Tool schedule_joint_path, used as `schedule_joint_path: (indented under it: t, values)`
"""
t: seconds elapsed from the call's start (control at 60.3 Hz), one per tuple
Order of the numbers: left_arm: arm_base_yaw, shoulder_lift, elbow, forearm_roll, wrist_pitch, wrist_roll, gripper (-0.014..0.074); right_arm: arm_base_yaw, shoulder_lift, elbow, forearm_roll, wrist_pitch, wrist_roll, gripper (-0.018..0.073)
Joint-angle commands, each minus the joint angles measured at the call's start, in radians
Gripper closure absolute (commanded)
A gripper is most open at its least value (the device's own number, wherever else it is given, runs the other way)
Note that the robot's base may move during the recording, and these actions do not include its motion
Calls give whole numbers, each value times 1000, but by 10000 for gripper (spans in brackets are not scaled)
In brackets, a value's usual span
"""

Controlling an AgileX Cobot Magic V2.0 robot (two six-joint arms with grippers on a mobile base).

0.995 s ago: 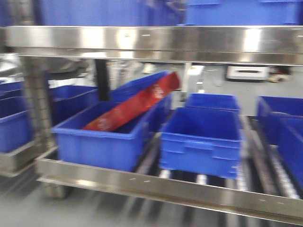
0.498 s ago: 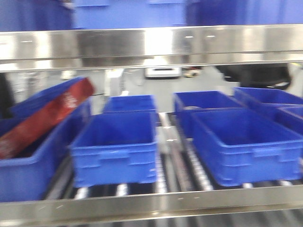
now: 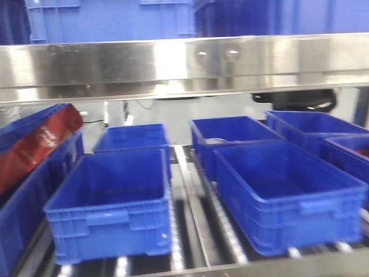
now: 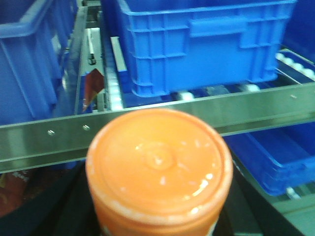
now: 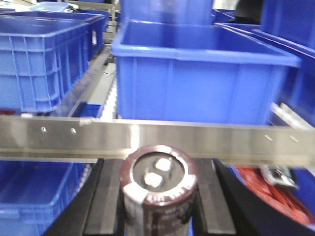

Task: Place cylindrical capacitor in blue bin on shelf
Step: 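Extend both held cylinders over the blue bins on the shelf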

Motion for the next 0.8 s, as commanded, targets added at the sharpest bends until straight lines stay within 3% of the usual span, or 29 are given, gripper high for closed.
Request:
schedule_joint_path:
  t: [0.0, 0.78]
  values:
    - [-8, -4, 0, -3, -21, 0, 707, 0, -2, -9, 0, -17, -2, 722]
    - [-8, -4, 0, -3, -21, 0, 707, 0, -2, -9, 0, -17, -2, 722]
